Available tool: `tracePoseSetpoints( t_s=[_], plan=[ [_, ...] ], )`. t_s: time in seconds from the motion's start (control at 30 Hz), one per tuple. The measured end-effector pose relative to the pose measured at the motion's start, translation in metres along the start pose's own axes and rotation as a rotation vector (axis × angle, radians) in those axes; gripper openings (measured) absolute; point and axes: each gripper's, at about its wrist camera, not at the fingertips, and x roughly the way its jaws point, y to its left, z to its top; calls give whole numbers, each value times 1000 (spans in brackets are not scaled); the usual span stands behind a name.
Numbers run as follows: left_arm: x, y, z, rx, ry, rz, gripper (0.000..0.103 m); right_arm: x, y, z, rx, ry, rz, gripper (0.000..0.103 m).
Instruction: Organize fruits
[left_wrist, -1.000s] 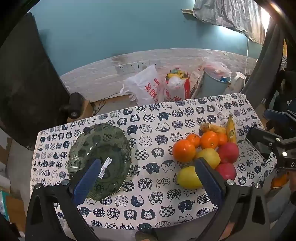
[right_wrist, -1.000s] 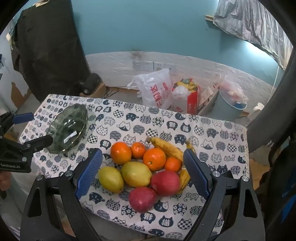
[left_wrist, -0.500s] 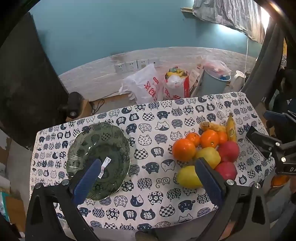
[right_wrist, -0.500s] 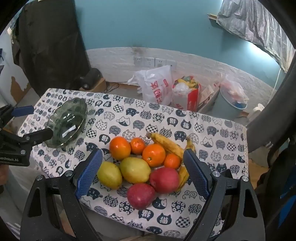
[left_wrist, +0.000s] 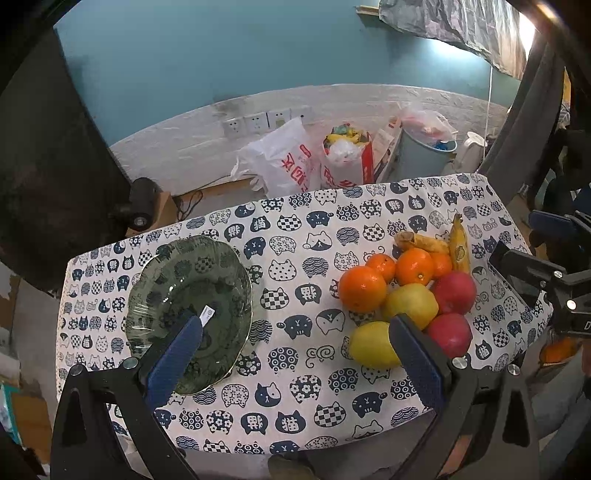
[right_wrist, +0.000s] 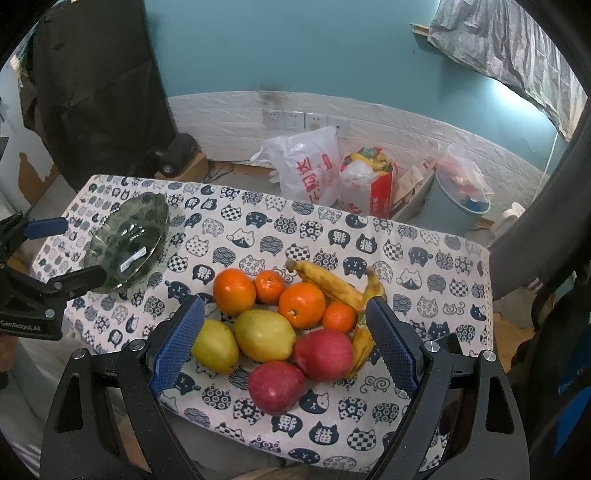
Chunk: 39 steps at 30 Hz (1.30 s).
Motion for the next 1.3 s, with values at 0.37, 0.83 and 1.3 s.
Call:
tracePoseSetpoints(
  t_s=[0.37,0.83,1.3],
  plan=[
    [3,-4,-2,8,10,-3,102,1,-1,-2,0,7,-2,88],
    [4,-3,-2,12,9,-1,102,1,2,-2,-7,11,-3,88],
    [6,-1,-3,8,19,-4,102,2,2,-2,-6,13,-3,88]
  ],
)
